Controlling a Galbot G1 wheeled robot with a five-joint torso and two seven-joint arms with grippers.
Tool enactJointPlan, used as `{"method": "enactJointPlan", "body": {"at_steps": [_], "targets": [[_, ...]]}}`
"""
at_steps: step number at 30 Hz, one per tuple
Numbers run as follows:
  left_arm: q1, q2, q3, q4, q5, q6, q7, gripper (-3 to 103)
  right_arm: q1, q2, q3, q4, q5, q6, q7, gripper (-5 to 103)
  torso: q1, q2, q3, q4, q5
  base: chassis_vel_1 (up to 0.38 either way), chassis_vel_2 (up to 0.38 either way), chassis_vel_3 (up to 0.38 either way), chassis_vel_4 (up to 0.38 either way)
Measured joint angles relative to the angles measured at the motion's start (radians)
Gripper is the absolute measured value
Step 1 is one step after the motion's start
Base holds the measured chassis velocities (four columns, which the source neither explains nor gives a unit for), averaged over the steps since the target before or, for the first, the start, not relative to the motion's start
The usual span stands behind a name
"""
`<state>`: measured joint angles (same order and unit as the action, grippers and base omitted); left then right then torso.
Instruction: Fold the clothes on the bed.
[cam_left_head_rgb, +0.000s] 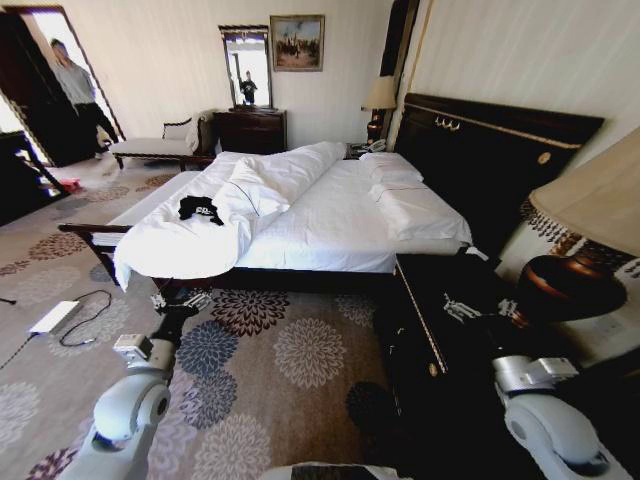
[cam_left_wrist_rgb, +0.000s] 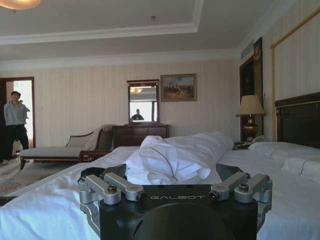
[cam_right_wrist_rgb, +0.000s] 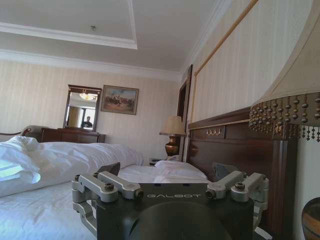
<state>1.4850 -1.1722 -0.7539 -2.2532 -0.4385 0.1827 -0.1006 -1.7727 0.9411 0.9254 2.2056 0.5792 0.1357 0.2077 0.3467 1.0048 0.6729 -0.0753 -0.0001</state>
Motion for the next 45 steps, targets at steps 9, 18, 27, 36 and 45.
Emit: {"method": "enactJointPlan", "body": {"at_steps": [9, 18, 27, 36, 45], "targets": [[-0.015, 0.002, -0.004, 0.007, -0.004, 0.012, -0.024, 100, -0.042, 0.051, -0.008, -0.006, -0.034, 0.117, -0.033, 100, 0.0, 0.0, 0.0, -0.0001, 0.0, 0.0, 0.0, 0.0, 0.0], [0.0, 0.007, -0.003, -0.008, -0.001, 0.016, -0.029, 100, -0.052, 0.094, -0.009, -0.009, -0.072, 0.148, -0.048, 100, 0.0, 0.0, 0.0, 0.0, 0.0001, 0.0, 0.0, 0.0, 0.0], [0.017, 0.012, -0.015, -0.028, 0.0, 0.015, -0.031, 100, -0.06, 0.094, 0.002, 0.002, -0.087, 0.153, -0.072, 100, 0.0, 0.0, 0.0, 0.0001, 0.0001, 0.0, 0.0, 0.0, 0.0], [0.033, 0.002, -0.016, -0.039, 0.004, 0.013, -0.033, 100, -0.061, 0.1, 0.003, -0.002, -0.092, 0.169, -0.081, 100, 0.0, 0.0, 0.0, 0.0002, 0.0001, -0.009, 0.008, 0.007, -0.012], [0.037, -0.005, -0.017, -0.042, 0.011, 0.012, -0.034, 100, -0.052, 0.114, -0.003, -0.018, -0.099, 0.181, -0.086, 100, 0.0, 0.0, 0.0, 0.0001, 0.0001, -0.085, 0.077, 0.082, -0.074]]}}
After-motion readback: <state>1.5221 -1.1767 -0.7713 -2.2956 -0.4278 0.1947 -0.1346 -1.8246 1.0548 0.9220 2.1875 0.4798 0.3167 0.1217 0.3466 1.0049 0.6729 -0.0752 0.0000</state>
